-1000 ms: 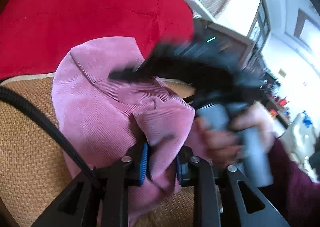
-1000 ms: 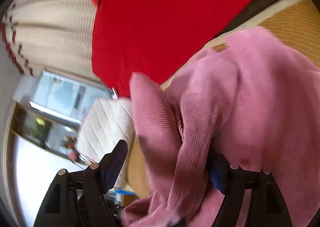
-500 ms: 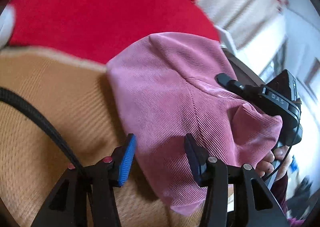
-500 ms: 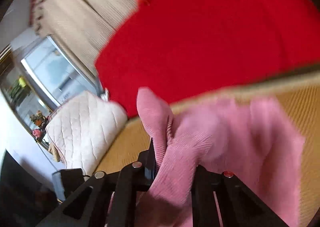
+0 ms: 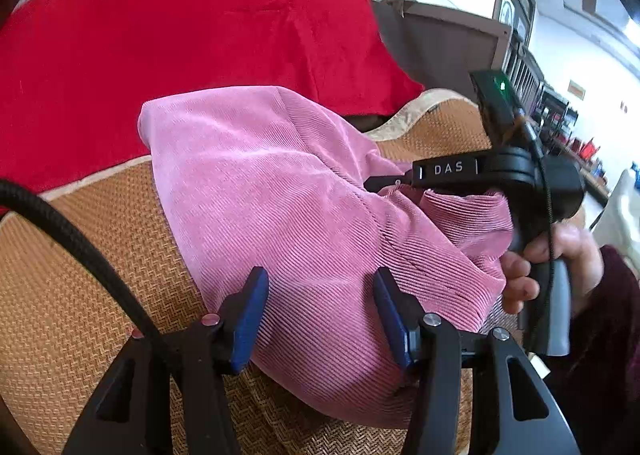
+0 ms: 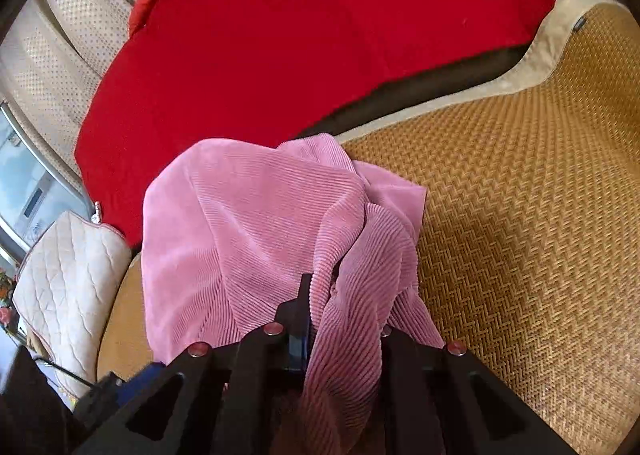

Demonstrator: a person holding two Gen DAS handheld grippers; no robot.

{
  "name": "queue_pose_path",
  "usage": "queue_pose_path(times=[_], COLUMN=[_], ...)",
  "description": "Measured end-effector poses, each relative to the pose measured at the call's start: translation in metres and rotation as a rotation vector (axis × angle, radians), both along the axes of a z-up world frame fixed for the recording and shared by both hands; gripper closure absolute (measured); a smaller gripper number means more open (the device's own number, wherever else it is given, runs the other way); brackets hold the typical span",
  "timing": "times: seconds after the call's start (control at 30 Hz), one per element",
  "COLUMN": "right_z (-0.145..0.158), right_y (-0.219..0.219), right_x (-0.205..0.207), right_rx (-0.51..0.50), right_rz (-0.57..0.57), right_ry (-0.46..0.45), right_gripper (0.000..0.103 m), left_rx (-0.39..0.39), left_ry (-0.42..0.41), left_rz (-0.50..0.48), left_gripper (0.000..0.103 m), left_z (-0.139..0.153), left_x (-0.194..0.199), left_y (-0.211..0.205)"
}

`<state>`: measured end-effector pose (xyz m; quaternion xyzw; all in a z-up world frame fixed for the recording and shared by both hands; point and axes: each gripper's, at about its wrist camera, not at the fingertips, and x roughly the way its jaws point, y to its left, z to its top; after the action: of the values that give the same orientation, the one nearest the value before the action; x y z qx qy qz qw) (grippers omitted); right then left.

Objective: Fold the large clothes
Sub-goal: 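Fold the sleeve over the jacket body with the right tool and release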

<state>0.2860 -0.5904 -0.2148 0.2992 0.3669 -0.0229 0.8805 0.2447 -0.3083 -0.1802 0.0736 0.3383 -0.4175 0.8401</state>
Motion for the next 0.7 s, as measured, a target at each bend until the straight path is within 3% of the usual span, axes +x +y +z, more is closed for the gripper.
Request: queue_pose_path(times=[0.13, 0.3, 0.43, 0.53, 0.7], right_z=[-0.008, -0.009, 0.002, 0.019, -0.007], right_y=[-0.018, -0.035, -0.059, -0.067, -0.078], right_x=[0.001, 0.0, -0.012, -0.024, -0.014], right_rx=[0.048, 0.1, 0.307, 0.22, 0.249], right_rz=[0.002, 0.02, 0.015, -0.017, -0.077], right_ry=[0.008, 0.017, -0.007, -0.026, 0.06], right_gripper=[0.089, 0.088, 0.083, 0.08, 0.078], left_rx=[0.034, 0.043, 0.054, 0.053, 0.056], left_ry=[-0.066, -0.051, -0.038, -0.032, -0.033], left_rz=[0.006, 0.004, 0.016, 0.016, 0.026], left_gripper=[0.047, 0.043, 0.042, 0.042, 0.041], left_z=[0.008, 0.003, -0.003, -0.003, -0.001], left_x=[-0.003, -0.002, 0.007, 0.008, 0.006], left_y=[-0.016, -0.009, -0.011, -0.01, -0.009])
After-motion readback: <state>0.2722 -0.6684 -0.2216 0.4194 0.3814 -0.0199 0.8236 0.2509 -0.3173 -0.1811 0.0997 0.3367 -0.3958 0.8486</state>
